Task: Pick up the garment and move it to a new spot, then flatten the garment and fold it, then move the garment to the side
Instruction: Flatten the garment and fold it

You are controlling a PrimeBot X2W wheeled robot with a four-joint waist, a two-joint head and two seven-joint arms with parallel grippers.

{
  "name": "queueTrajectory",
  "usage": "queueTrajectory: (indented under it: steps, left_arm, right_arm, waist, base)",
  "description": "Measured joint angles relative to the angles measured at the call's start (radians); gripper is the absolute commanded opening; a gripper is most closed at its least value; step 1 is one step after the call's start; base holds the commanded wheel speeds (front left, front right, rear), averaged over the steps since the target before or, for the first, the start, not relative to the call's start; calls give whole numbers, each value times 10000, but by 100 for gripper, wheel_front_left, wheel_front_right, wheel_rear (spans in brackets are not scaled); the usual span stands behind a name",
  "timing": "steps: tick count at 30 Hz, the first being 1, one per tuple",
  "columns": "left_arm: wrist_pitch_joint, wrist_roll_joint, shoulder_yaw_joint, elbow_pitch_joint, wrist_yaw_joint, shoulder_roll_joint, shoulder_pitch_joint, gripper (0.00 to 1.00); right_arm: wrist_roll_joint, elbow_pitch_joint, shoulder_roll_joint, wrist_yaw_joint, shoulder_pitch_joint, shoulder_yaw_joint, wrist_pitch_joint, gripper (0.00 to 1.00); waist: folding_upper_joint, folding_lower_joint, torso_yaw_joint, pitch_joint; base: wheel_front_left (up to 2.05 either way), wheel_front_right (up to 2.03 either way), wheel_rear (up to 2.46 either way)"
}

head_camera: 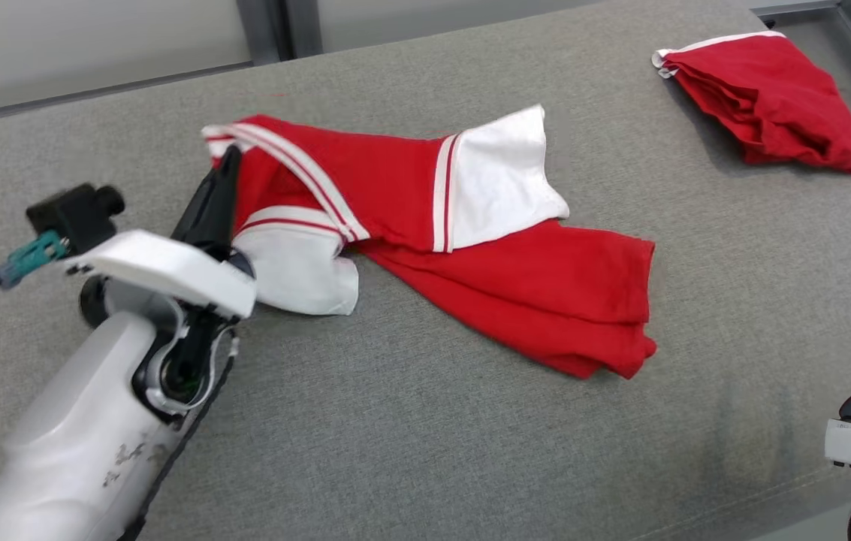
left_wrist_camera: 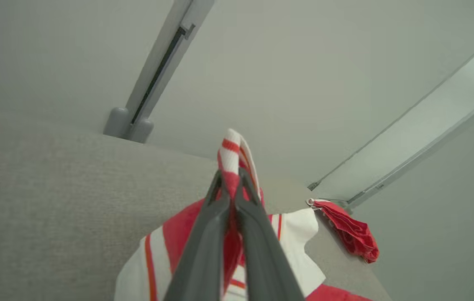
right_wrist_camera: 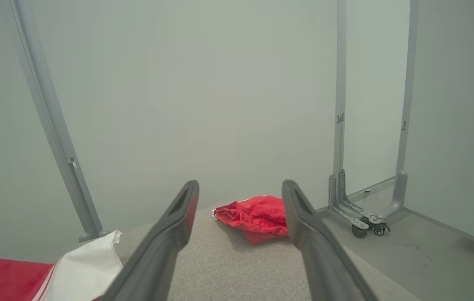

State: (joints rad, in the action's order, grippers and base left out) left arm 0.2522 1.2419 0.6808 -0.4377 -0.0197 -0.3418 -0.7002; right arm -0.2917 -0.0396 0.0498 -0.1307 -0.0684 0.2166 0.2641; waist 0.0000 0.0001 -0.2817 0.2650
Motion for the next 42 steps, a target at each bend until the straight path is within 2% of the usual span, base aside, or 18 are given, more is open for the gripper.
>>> queueTrajectory:
  steps: [3, 7, 12, 15, 16, 17, 18, 22, 25, 27, 29, 30, 32, 33, 38, 42]
  left_arm:
    - [54, 84, -619, -401, -79, -364, 793, 0]
    - [82, 157, -1802, -715, -25, -479, 1719, 0]
    - [94, -504, -3124, -943, 142, -485, 2624, 0]
    - [94, -1243, -3440, -1099, 38, -443, 2834, 0]
    - [94, -1486, -3565, -1154, -27, -391, 2834, 13]
    - [92, -1689, -3693, -1221, -94, -337, 2832, 70]
    - [94, -1889, -3839, -1277, -130, -274, 2830, 100]
    - [94, -3018, -4516, -1325, -284, -111, 2797, 100]
    - [100, -4567, -5292, -721, -907, 121, 2905, 100]
    - [121, -5365, -5875, -61, -1191, 520, 3321, 100]
    - [115, -6132, -6249, 742, -1235, 1078, 3983, 100]
    - [119, -6429, -6314, 1147, -1127, 1384, 4319, 100]
    - [119, -7051, -5609, 1580, -249, 1701, 5016, 100]
    - [115, -7432, -5273, 1695, -54, 1893, 5387, 100]
    - [117, -8452, -4148, 1488, 226, 2343, 6335, 100]
    - [-232, -8295, -3618, 880, 376, 2654, 6464, 100]
  right_arm:
    - [92, 0, -2, 0, -60, -84, 0, 100]
    - [132, -8, -2, 0, -54, -199, 0, 100]
    - [219, 10, -4, 0, 193, -255, 0, 100]
    - [332, 44, -6, 0, 292, -314, -2, 100]
    - [374, 48, -6, 0, 291, -336, 0, 100]
    - [403, 48, -2, 0, 290, -366, 0, 100]
    - [445, 48, -4, 0, 290, -403, -2, 100]
    - [525, 42, -4, -2, 262, -481, -2, 100]
    - [548, 27, -6, -2, 264, -502, 0, 100]
    - [548, 25, -4, 0, 278, -520, 0, 100]
    - [546, 25, -4, -2, 321, -539, -2, 100]
    - [545, 29, -6, -2, 379, -537, 0, 100]
    - [535, 67, -6, 0, 508, -523, 0, 100]
    - [533, 82, -4, 0, 545, -508, -2, 100]
    - [531, 100, -6, -2, 616, -474, -2, 100]
    - [539, 92, -4, -2, 575, -512, 0, 100]
  waist:
    - [0, 0, 186, 106]
    - [0, 0, 289, 95]
    - [0, 0, 489, 20]
    - [0, 0, 659, -18]
    - [0, -1, 722, -33]
    - [0, -1, 778, -51]
    - [0, 0, 825, -72]
    - [0, 0, 921, -155]
    - [0, 0, 958, -220]
    - [0, 0, 975, -252]
    - [0, 0, 991, -294]
    - [0, 0, 1003, -318]
    - [0, 0, 1031, -374]
    - [0, 0, 1059, -393]
    - [0, 0, 1260, -403]
    - [0, 0, 1370, -375]
  base:
    - [0, 0, 0]
    - [0, 0, 0]
    - [0, 0, 0]
    - [0, 0, 0]
    - [0, 0, 0]
    - [0, 0, 0]
    - [0, 0, 0]
    - [0, 0, 0]
    - [0, 0, 0]
    - [0, 0, 0]
    - [0, 0, 0]
    - [0, 0, 0]
    - [0, 0, 0]
    - [0, 0, 0]
    - [0, 0, 0]
    - [0, 0, 0]
